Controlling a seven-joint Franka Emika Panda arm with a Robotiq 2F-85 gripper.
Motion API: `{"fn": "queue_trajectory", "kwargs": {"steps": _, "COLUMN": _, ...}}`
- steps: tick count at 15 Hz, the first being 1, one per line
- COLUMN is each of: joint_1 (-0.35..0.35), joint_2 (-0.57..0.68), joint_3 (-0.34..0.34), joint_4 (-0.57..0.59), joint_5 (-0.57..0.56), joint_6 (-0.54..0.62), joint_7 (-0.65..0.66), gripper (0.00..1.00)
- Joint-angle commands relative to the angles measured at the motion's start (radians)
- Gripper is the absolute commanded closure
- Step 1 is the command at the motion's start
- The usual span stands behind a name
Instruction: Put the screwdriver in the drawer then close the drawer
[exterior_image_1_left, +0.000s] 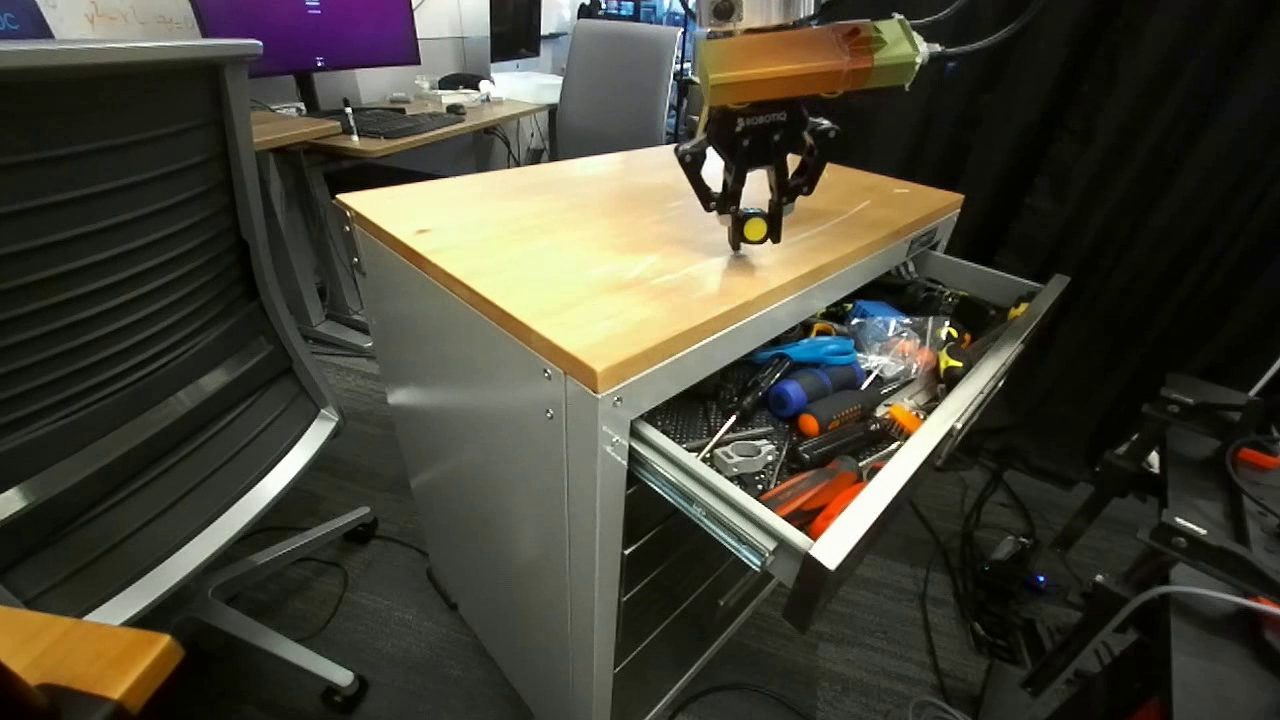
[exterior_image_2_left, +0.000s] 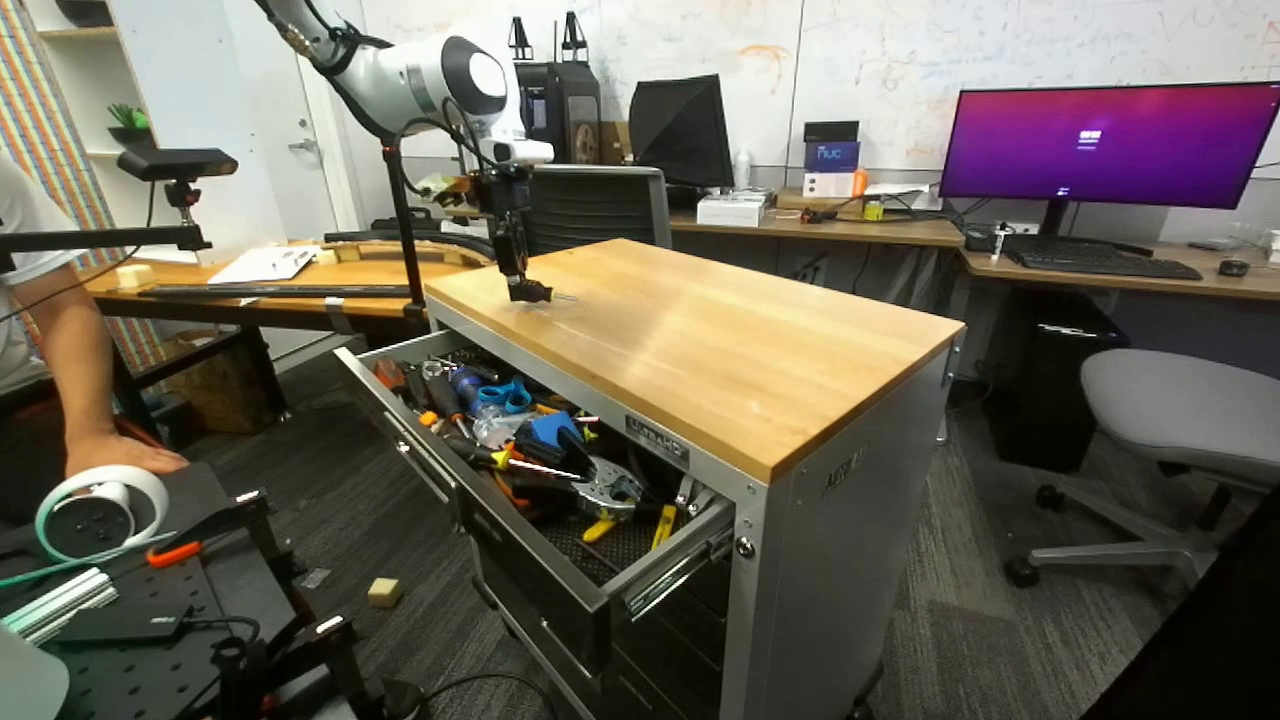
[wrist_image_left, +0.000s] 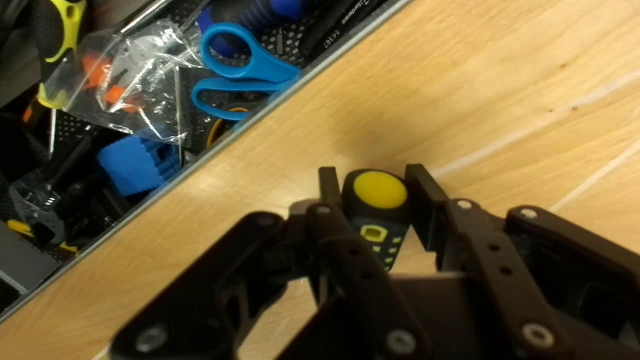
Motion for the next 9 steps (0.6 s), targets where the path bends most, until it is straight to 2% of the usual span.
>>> {"fn": "queue_trajectory", "kwargs": {"steps": 1, "joint_1": 0.003, "joint_2": -0.186, "joint_3": 0.006, "joint_4": -0.145, "joint_5": 0.002, "joint_6": -0.052, "joint_7": 0.045, "gripper": 0.88}}
{"fn": "queue_trajectory", "kwargs": {"steps": 6, "joint_1": -0.028, "joint_2": -0.31, "joint_3": 0.053, "joint_4": -0.299, "joint_5": 0.089, "joint_6": -0.082, "joint_7": 0.054, "gripper": 0.88}}
{"fn": "queue_trajectory", "kwargs": {"steps": 7, "joint_1": -0.033, "joint_2": -0.321, "joint_3": 0.062, "joint_4": -0.322, "joint_5": 0.116, "joint_6": -0.072, "joint_7": 0.037, "gripper": 0.82}}
{"fn": "queue_trajectory", "kwargs": {"steps": 8, "joint_1": -0.037, "joint_2": -0.328, "joint_3": 0.07, "joint_4": -0.339, "joint_5": 0.134, "joint_6": -0.066, "joint_7": 0.025, "gripper": 0.38}}
{"fn": "queue_trajectory", "kwargs": {"steps": 9, "joint_1": -0.039, "joint_2": -0.336, "joint_3": 0.077, "joint_4": -0.352, "joint_5": 0.147, "joint_6": -0.068, "joint_7": 0.02, "gripper": 0.38}}
